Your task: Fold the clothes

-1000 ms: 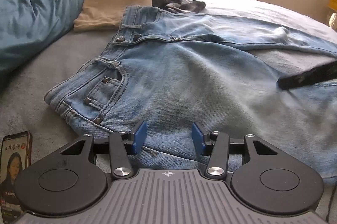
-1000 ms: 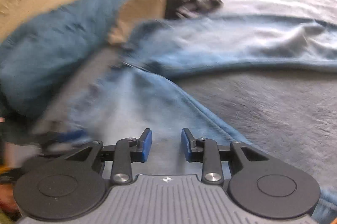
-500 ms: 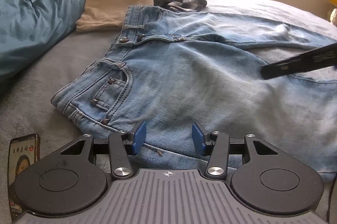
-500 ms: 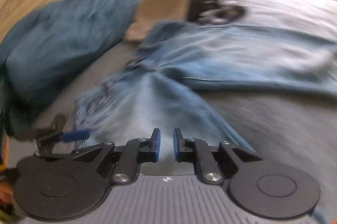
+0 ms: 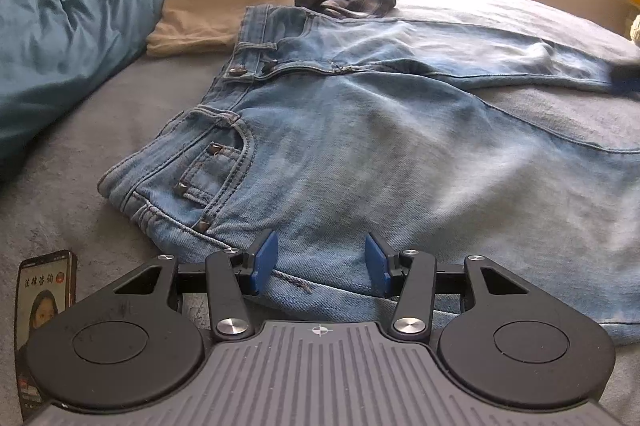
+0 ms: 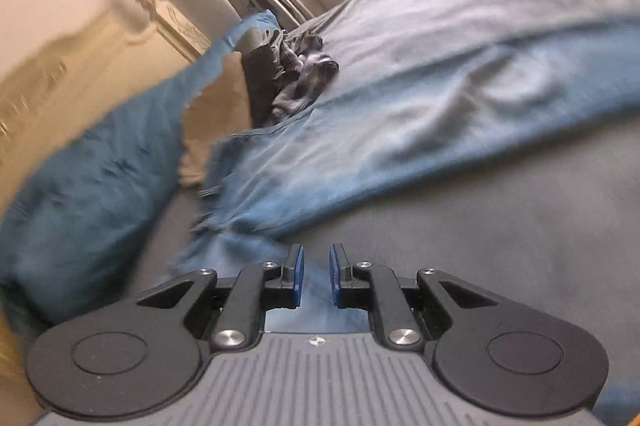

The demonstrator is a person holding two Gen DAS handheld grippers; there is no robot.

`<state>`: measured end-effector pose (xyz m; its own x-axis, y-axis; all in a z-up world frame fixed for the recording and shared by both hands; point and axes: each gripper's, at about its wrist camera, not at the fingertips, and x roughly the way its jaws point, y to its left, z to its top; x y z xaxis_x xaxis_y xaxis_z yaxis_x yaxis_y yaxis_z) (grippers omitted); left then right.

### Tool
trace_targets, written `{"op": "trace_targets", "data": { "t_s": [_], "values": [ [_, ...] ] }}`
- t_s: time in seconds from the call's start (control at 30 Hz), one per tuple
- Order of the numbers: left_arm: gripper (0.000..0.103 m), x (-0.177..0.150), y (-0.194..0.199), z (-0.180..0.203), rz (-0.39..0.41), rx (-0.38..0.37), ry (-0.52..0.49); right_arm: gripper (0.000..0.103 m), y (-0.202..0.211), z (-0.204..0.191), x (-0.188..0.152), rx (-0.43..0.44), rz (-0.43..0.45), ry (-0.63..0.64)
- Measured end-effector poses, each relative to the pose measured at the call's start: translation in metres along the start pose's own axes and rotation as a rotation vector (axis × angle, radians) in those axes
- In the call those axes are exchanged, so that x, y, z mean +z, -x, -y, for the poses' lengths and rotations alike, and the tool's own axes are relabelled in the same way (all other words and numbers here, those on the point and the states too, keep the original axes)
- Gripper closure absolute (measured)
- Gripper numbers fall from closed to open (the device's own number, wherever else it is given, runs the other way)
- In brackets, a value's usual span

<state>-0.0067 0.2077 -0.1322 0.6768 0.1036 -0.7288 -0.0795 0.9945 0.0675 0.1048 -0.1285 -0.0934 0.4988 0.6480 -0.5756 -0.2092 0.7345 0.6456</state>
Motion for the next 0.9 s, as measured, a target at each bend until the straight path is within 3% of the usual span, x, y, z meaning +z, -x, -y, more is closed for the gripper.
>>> {"op": "trace_targets", "data": {
  "t_s": [0.1, 0.2, 0.37, 0.43, 0.53, 0.63, 0.7, 0.87, 0.9],
  "values": [
    [0.055, 0.004, 0.002, 0.000, 0.004, 0.011, 0.003, 0.087, 0.027, 0.009, -0.026, 0.007, -0.069, -0.058],
    [0.055, 0.007, 0.005, 0.002, 0.015, 0.016, -0.002, 0.087, 0.040, 0.017, -0.056, -0.066, -0.080, -0.034],
    [0.055, 0.009, 0.011, 0.009, 0.029, 0.018, -0.017, 0.090, 0.066, 0.071, -0.072, -0.283, 0.025, -0.121],
    [0.055, 0.010, 0.016, 0.012, 0.035, 0.018, -0.020, 0.090, 0.088, 0.088, -0.070, -0.292, 0.116, -0.242],
    [0.055, 0.013, 0.021, 0.024, 0.041, -0.014, -0.055, 0.087, 0.109, 0.075, -0.071, -0.364, 0.193, -0.162],
    [0.053, 0.018, 0.021, 0.044, 0.025, -0.070, -0.118, 0.086, 0.101, 0.046, -0.080, -0.278, 0.147, -0.033],
    [0.053, 0.021, 0.016, 0.069, 0.007, -0.118, -0.190, 0.086, 0.083, 0.023, -0.093, -0.278, 0.098, 0.091],
    [0.053, 0.016, 0.012, 0.118, 0.003, -0.171, -0.318, 0.087, 0.076, 0.013, -0.133, -0.418, 0.039, 0.300],
    [0.053, 0.013, 0.012, 0.123, -0.002, -0.171, -0.330, 0.087, 0.092, 0.025, -0.135, -0.454, 0.064, 0.267]
  ]
}}
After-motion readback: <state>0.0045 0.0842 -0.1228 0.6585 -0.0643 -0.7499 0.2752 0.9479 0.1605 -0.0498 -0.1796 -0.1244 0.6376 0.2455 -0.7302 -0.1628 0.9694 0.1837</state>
